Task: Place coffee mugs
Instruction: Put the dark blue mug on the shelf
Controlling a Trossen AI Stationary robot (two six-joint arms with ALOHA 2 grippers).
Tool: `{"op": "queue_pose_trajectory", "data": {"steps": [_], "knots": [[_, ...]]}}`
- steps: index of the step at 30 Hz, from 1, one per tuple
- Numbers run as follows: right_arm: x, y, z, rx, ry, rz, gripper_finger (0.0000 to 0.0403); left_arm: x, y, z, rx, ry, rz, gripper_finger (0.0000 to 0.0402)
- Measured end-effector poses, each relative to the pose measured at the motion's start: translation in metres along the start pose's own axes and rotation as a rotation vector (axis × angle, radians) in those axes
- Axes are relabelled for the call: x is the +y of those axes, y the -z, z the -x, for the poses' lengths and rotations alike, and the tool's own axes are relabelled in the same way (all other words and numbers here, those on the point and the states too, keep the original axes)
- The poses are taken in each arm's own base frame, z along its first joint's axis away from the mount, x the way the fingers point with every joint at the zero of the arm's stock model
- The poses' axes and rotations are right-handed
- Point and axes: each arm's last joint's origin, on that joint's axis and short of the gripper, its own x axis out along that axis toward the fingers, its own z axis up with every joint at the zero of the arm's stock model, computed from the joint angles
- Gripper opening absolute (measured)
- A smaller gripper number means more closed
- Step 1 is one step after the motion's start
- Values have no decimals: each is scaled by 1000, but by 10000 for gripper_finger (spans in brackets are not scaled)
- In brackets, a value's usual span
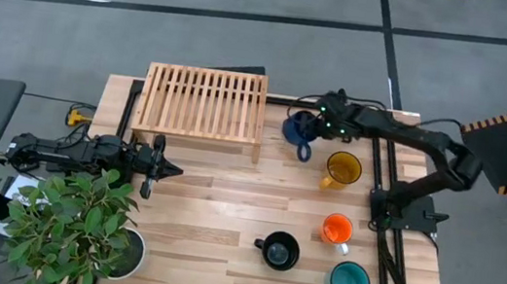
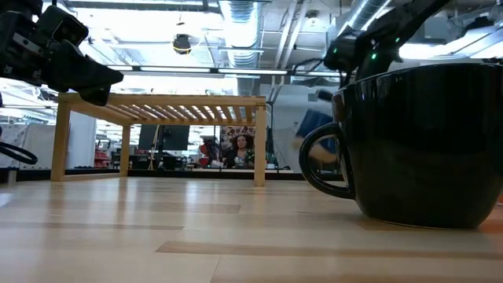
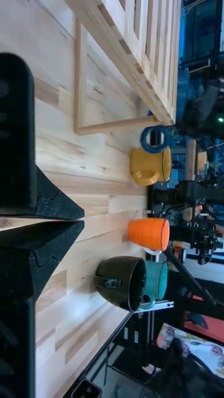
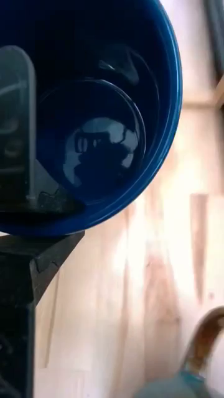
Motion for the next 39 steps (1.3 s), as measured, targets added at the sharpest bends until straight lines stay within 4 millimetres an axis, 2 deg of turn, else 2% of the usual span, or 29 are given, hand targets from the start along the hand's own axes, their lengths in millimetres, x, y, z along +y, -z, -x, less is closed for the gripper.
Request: {"op": "queue_pose_trajectory", "data": {"steps": [3, 9, 12, 14, 16, 21, 24, 29, 34, 39], "knots": [[11, 1, 28, -22, -68, 38, 47, 0, 0, 0, -1, 0, 0, 0], [63, -15, 102, -145, -305, 221, 47, 0, 0, 0, 0, 0, 0, 0], [96, -27, 129, -212, -392, 326, 47, 0, 0, 0, 0, -1, 0, 0], [111, -34, 136, -216, -376, 398, 47, 0, 0, 0, -1, -1, 0, 0], [125, -39, 132, -192, -339, 458, 47, 0, 0, 0, 0, 0, 0, 0], [154, -47, 107, -168, -285, 541, 47, 0, 0, 0, 0, -1, 0, 0], [164, -49, 84, -136, -251, 572, 47, 0, 0, 0, 0, -1, 0, 0], [174, -43, 44, -66, -195, 598, 47, 0, 0, 0, 0, 0, 0, 0], [178, -43, 27, -43, -181, 593, 47, 0, 0, 0, 0, 0, 0, 0], [180, -43, 25, -50, -190, 587, 55, 0, 0, 0, 0, -1, 0, 0]]}}
